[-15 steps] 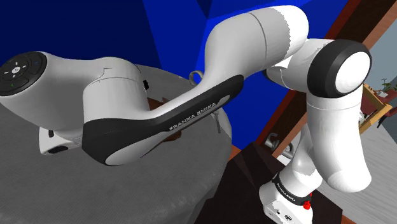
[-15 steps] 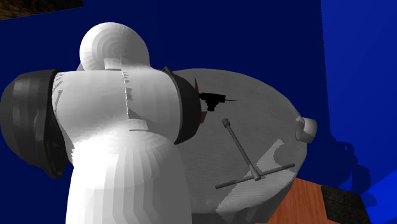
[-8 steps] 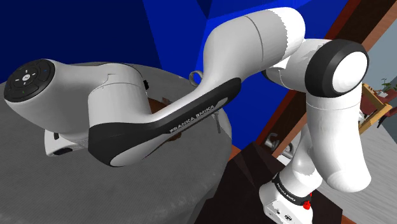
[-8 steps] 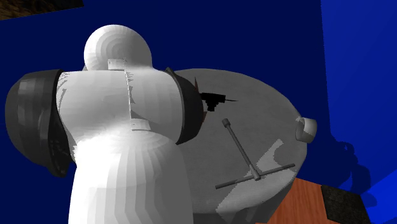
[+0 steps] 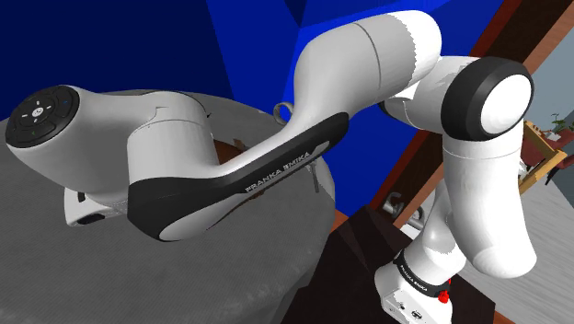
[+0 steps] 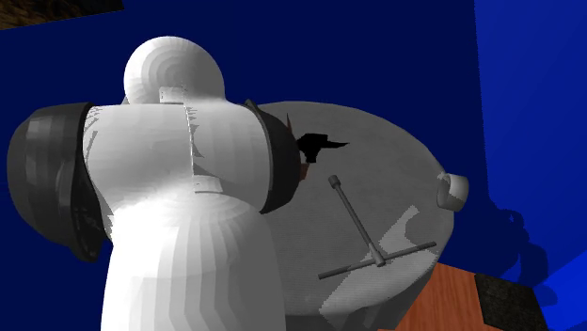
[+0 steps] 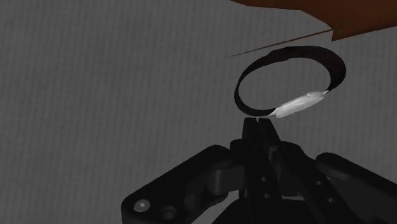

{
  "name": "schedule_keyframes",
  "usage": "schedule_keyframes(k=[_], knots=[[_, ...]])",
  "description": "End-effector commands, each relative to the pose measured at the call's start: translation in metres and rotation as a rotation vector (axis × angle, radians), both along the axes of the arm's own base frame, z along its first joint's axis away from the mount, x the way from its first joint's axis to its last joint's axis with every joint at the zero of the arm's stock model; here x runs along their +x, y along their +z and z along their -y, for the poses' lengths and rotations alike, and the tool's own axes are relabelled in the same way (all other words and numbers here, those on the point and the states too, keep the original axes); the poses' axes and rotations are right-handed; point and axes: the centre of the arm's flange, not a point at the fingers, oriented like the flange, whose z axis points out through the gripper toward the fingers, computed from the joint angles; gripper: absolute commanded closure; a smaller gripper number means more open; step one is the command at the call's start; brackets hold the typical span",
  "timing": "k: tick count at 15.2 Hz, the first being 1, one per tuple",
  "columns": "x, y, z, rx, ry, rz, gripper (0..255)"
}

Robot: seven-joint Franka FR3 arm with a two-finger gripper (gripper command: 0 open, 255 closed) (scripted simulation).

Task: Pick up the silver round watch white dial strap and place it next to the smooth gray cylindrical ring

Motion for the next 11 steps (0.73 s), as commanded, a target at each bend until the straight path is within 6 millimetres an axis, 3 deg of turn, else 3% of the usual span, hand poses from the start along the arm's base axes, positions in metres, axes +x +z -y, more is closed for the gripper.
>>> schedule_keyframes(k=[1, 4, 5, 11], knots=[[0.0, 0.0, 0.0, 0.0, -0.001, 0.0, 255], [0.0, 0.0, 0.0, 0.0, 0.0, 0.0, 255], [0.0, 0.0, 0.0, 0.0, 0.0, 0.0, 0], [-0.067, 0.037, 0.093, 0.112, 0.346, 0.12, 0]])
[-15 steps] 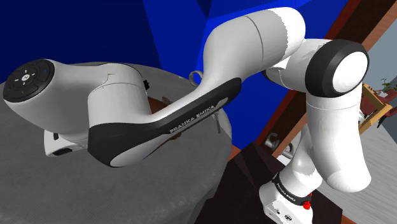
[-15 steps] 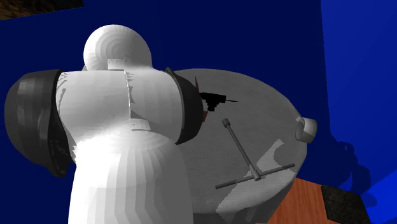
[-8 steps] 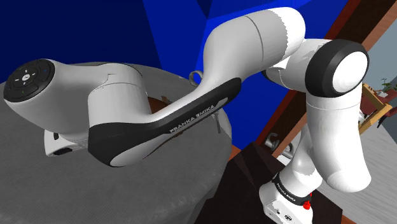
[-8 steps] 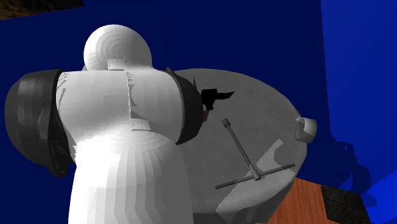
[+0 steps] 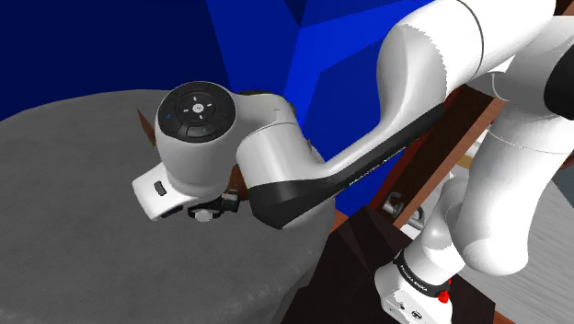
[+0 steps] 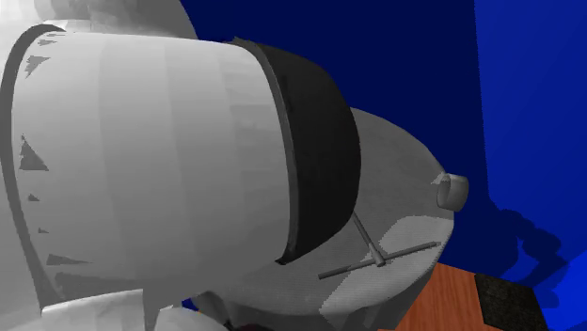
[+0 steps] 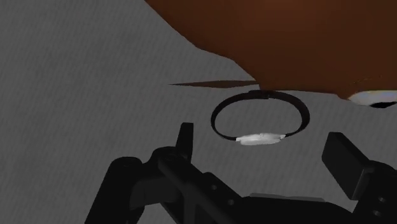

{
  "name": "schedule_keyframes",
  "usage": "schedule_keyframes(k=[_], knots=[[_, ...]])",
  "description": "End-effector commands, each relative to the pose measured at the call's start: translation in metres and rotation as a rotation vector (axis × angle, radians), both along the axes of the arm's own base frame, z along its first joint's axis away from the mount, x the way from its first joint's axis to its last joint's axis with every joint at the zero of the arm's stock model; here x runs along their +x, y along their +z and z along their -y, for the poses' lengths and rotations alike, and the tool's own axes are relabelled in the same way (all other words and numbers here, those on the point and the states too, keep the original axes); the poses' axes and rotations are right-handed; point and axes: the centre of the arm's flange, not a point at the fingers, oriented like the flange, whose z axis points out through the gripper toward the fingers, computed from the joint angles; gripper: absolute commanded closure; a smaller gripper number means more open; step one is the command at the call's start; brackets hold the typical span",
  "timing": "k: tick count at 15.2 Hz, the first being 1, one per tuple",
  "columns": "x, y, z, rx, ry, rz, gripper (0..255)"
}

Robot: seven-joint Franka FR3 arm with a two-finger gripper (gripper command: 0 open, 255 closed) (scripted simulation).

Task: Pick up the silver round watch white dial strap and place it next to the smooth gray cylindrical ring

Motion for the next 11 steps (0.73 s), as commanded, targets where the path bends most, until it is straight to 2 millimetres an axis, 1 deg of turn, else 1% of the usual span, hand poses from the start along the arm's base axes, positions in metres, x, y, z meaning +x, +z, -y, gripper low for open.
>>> schedule_keyframes(k=[1, 8, 11], knots=[[-0.019, 0.007, 0.032, 0.037, 0.113, 0.039, 0], [-0.003, -0.026, 0.038, 0.037, 0.113, 0.039, 0], [-0.002, -0.028, 0.039, 0.037, 0.113, 0.039, 0]])
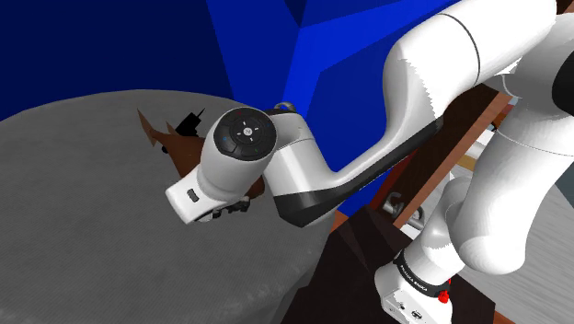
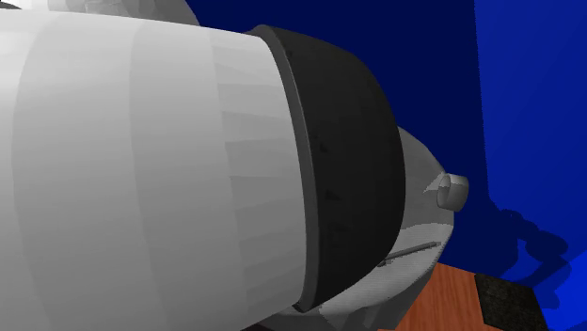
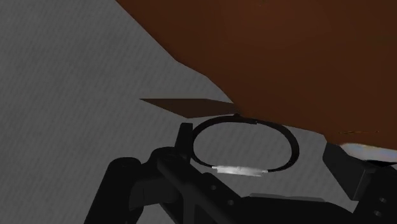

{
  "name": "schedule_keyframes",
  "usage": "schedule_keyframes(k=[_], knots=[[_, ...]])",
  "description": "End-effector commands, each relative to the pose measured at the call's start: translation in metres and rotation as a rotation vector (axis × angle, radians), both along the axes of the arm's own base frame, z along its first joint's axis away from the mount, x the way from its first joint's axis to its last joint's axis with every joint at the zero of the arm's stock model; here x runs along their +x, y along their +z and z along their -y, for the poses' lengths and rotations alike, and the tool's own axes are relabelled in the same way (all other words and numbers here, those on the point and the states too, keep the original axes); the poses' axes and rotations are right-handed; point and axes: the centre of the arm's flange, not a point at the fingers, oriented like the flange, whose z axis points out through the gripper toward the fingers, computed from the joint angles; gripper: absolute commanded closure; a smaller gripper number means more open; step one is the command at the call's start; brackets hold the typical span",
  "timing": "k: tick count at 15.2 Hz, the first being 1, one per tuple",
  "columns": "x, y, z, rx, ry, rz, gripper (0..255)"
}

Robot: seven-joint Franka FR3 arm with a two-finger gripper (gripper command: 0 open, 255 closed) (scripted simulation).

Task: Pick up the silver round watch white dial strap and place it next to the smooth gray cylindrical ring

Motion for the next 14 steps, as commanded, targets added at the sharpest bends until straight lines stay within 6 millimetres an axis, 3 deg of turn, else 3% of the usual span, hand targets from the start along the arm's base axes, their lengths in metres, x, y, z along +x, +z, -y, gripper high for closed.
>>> schedule_keyframes(k=[1, 5, 6, 14], knots=[[0.0003, -0.0006, 0.0004, 0.0, 0.0, 0.0, 0], [0.0003, -0.0006, 0.0004, 0.0, 0.0, 0.0, 0], [0.0002, -0.0006, 0.0003, 0.0, 0.0, 0.0, 255], [0.0004, -0.0011, 0.0002, 0.0, 0.0, 0.0, 255]])
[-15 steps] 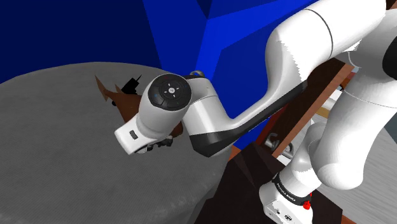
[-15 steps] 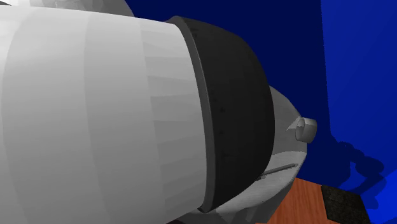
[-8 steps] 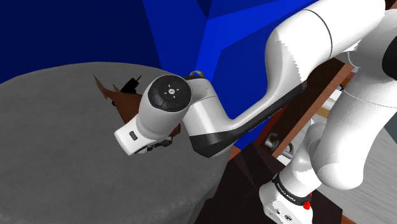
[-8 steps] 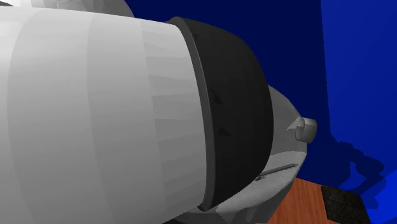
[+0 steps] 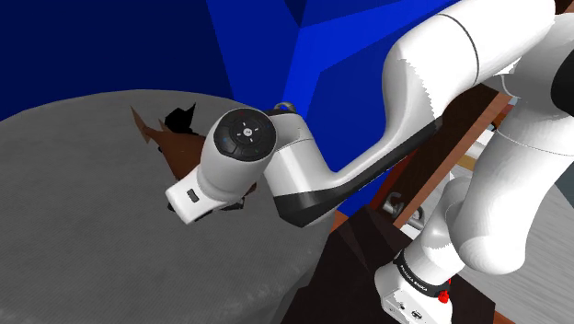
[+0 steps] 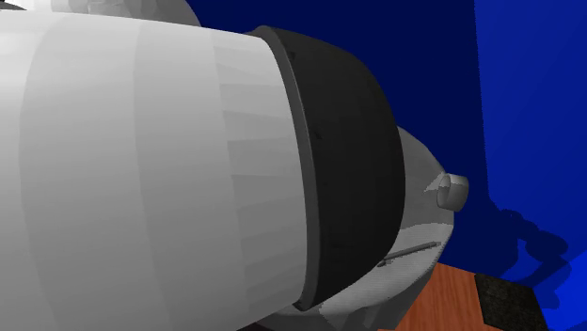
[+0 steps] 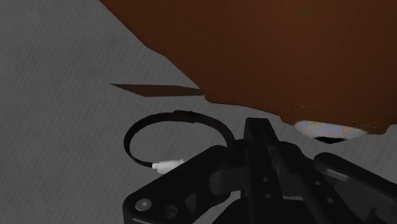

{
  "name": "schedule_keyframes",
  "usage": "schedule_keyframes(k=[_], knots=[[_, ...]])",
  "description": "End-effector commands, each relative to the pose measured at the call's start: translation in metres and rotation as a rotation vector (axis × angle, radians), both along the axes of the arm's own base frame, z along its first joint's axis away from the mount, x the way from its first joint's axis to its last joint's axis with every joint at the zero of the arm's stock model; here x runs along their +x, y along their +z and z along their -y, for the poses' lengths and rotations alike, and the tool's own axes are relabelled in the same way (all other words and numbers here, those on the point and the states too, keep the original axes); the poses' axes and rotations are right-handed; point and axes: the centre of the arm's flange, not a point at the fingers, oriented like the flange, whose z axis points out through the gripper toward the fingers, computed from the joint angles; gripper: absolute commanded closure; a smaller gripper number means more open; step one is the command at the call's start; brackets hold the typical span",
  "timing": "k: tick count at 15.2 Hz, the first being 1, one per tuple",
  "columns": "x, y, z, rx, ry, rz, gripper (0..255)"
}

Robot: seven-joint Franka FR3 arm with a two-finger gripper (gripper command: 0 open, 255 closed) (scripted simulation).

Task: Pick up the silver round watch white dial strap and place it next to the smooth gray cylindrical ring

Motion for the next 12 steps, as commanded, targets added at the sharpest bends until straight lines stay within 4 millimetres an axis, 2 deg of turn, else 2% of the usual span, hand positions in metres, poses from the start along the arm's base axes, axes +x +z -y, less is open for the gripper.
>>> schedule_keyframes(k=[1, 2, 6, 9, 12], knots=[[0.0, 0.0, 0.0, 0.0, 0.0, 0.0, 255], [0.0, 0.0, 0.0, 0.0, 0.0, 0.0, 0], [0.019, 0.036, -0.038, 0.143, -0.231, -0.078, 0], [0.036, 0.059, -0.057, 0.232, -0.374, -0.126, 0], [0.04, 0.044, -0.056, 0.232, -0.374, -0.126, 0]])
